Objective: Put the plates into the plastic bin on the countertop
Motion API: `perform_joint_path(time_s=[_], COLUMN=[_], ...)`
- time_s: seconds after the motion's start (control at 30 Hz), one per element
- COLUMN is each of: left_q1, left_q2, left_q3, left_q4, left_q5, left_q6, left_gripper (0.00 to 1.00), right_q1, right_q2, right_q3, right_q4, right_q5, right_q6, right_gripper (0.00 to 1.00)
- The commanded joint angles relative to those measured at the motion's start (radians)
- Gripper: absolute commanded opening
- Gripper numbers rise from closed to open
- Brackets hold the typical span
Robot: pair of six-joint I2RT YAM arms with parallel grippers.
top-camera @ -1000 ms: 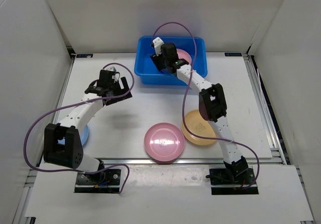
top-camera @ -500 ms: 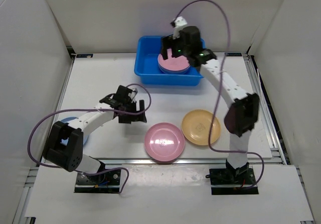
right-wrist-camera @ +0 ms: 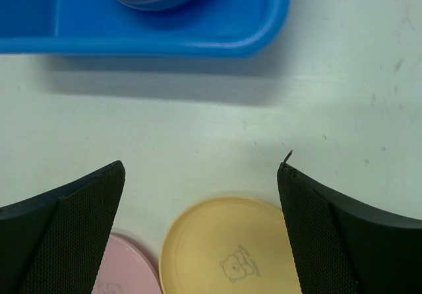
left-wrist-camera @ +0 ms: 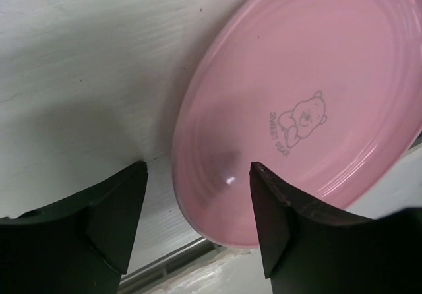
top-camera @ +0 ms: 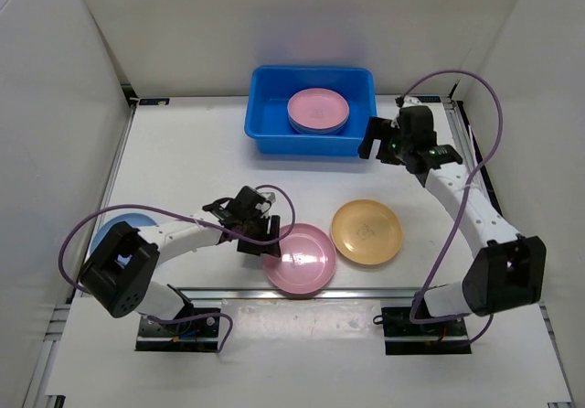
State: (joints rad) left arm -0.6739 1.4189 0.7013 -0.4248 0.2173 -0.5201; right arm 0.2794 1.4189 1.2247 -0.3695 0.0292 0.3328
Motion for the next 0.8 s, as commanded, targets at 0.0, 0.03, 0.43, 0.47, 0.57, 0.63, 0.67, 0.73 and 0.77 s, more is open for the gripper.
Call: perform_joint_path(time_s=[0.0, 0.03, 0.43, 0.47, 0.57, 0.63, 0.67, 0.73, 0.77], left_q1=[-0.033, -0.035, -0.036, -0.035, -0.038, -0.035, -0.038, -0.033, -0.035], left_q2=[0.020, 0.029, -0.050, -0.063, -0.149, -0.210, -0.228, -0.265, -0.271], left_q3=[-0.020, -0.020, 0.053, 0.079, 0.148, 0.197, 0.258, 0.353, 0.381], left_q4=[0.044, 0.043, -0.133, -0.182, -0.253, -0.281, -0.299, -0.324, -0.325], left_q5=[-0.039, -0.058, -0.294, -0.311, -0.392, -0.459, -0.487, -0.564, -0.582], left_q6=[-0.041, -0.050, -0.118, -0.118, -0.106, -0.090, -0.083, -0.061, -0.049], left_gripper=[0.73, 0.69, 0.10, 0.10, 0.10, 0.10, 0.10, 0.10, 0.10], right_q1=[-0.019, -0.028, -0.037, -0.040, -0.040, -0.040, -0.046, -0.052, -0.065], right_q2=[-0.115, -0.132, -0.247, -0.250, -0.253, -0.250, -0.247, -0.247, -0.248], right_q3=[-0.046, -0.057, -0.129, -0.136, -0.149, -0.156, -0.162, -0.169, -0.175], right_q4=[0.001, 0.001, -0.023, -0.023, -0.023, -0.029, -0.029, -0.029, -0.023], right_q5=[0.044, 0.047, 0.087, 0.100, 0.110, 0.118, 0.118, 0.112, 0.112], right_q6=[0.035, 0.029, 0.042, 0.041, 0.038, 0.032, 0.032, 0.043, 0.035], right_gripper=[0.99, 0.99, 0.99, 0.99, 0.99, 0.99, 0.99, 0.99, 0.99])
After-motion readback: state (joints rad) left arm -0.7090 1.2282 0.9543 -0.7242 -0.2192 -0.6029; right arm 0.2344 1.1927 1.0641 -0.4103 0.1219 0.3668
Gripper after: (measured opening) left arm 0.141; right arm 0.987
